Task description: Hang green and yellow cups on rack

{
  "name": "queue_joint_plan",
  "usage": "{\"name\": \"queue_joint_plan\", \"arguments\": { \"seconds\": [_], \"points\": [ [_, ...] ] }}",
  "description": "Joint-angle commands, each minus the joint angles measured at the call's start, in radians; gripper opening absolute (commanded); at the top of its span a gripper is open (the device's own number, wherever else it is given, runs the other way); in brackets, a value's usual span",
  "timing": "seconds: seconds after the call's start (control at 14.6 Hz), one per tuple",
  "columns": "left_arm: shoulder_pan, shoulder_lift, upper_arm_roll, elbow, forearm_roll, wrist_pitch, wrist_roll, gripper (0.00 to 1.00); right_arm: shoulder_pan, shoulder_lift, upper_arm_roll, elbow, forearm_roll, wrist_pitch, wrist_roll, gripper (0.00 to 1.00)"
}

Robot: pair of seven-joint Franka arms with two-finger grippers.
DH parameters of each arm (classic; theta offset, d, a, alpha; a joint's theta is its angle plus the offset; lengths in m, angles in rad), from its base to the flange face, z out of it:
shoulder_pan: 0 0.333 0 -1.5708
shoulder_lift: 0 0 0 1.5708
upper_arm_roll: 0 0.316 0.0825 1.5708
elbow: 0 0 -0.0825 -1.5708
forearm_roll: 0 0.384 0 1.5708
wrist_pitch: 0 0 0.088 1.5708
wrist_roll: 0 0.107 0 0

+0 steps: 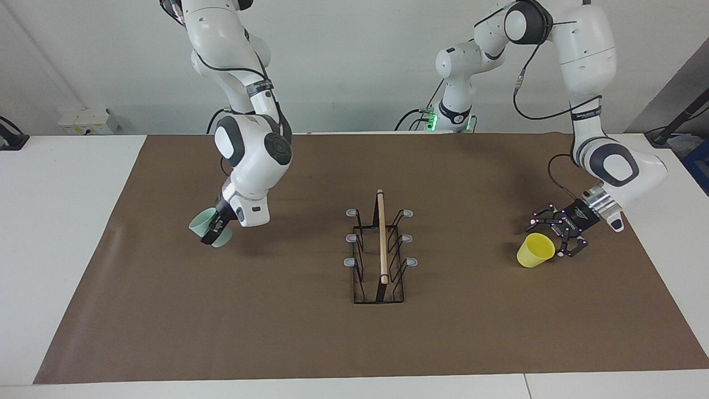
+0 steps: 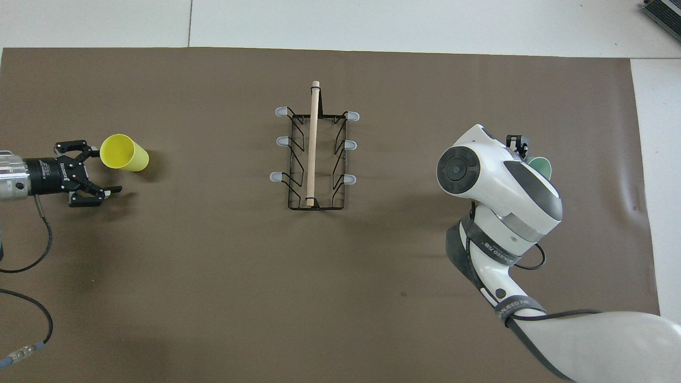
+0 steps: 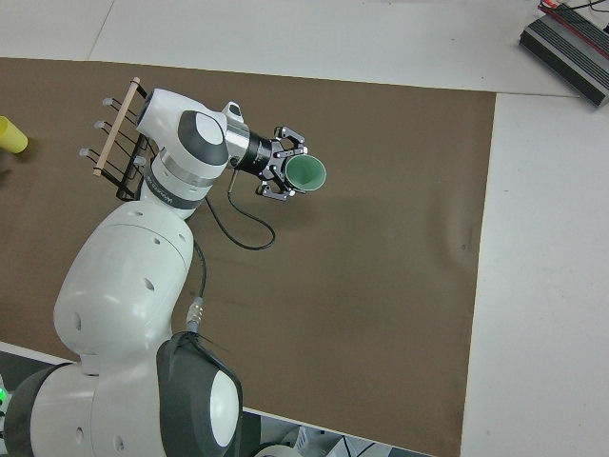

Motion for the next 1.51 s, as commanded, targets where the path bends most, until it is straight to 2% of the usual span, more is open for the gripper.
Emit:
{"name": "queue_joint_plan", "arguments": {
  "seconds": [0.0, 0.48, 0.62, 1.1, 1.3, 1.44],
  "points": [
    [-0.023, -0.047, 0.002, -0.078, -0.071, 0.053, 0.023, 1.00, -0.019, -0.039, 0.008, 0.039, 0.145, -0.010, -0.013, 0.00],
    [-0.057, -0.046, 0.002, -0.078, -0.141, 0.074, 0.024, 1.00, -0.071, -0.212, 0.002, 0.049, 0.589, -0.005, -0.024, 0.00],
    [-0.066, -0.047, 0.002, -0.078, -0.145, 0.092, 0.024, 1.00, -0.082, -0.238, 0.002, 0.049, 0.704, 0.002, -0.022, 0.00],
    [-0.123, -0.038, -0.001, -0.077, -0.189, 0.175, 0.023, 1.00, -0.103, -0.290, 0.000, 0.029, 1.225, 0.082, -0.033, 0.00],
    [-0.147, -0.038, -0.001, -0.078, -0.191, 0.214, 0.024, 1.00, -0.094, -0.327, 0.002, -0.075, 1.426, 0.259, -0.111, 0.00],
    [-0.161, -0.045, -0.001, -0.078, -0.191, 0.223, 0.026, 1.00, -0.092, -0.356, 0.002, -0.140, 1.582, 0.327, -0.198, 0.00]
  ]
}}
